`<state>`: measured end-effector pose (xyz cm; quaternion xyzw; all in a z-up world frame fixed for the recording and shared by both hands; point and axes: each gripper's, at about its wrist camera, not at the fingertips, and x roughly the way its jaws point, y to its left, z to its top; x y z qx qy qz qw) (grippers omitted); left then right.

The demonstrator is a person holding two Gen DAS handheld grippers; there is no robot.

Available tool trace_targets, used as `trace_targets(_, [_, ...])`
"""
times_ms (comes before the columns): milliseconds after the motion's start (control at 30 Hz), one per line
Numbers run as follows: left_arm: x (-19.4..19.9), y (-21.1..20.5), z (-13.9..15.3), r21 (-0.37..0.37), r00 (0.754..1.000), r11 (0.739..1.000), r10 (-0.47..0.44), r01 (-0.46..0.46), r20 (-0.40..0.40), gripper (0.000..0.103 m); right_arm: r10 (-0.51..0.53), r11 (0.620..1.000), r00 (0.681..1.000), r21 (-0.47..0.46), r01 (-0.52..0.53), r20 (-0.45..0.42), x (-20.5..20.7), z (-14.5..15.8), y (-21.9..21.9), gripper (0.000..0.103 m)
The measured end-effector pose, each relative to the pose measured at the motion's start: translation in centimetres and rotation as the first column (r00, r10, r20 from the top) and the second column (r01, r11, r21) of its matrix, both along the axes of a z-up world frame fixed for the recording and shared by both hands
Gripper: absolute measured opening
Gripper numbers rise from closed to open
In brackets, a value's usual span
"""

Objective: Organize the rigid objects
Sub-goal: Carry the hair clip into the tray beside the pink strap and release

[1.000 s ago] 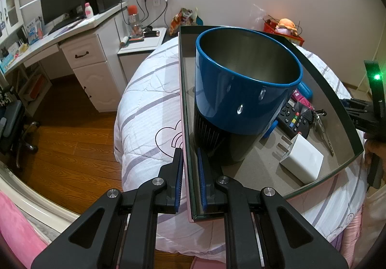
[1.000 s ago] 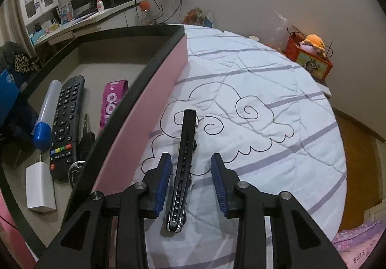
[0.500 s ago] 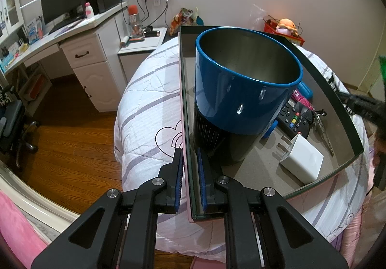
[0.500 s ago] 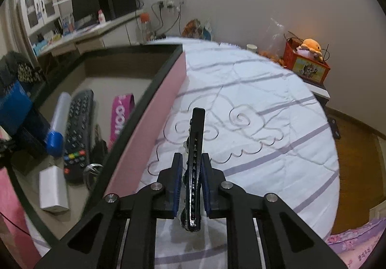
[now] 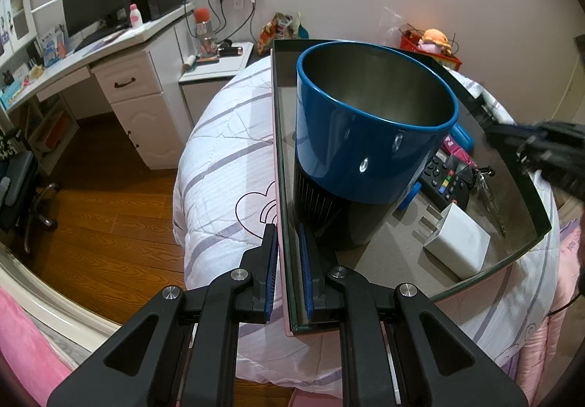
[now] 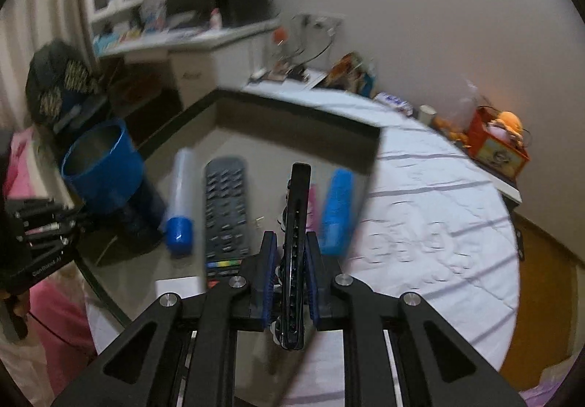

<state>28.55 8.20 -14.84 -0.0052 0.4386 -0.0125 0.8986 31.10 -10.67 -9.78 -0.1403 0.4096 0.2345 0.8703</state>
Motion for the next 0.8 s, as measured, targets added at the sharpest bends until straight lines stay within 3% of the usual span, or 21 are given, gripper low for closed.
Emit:
trace_targets(267, [0.0,0.3,0.0,0.0,1.0,1.0,-0.005,0.005,0.002,0.01,0.007,0.99,0.997,-0.137,-0.019,-0.083,0.7,-3.1,2.0,0.014])
trace_targets(533, [0.0,0.1,-0.1,-0.001,1.0,1.0,-0.009,0.009,0.004,0.011,0.0,0.98,0.994,-0.199,-0.022,-0.11,1.4,-3.0,2.7,0.014])
trace_targets(800, [0.0,0.1,-0.1,0.0,1.0,1.0,-0.009,0.009,0.003,0.011,0.033,0.991,0.984,-0.12,-0.054,-0.174,3.1,-3.0,4.3,0.015])
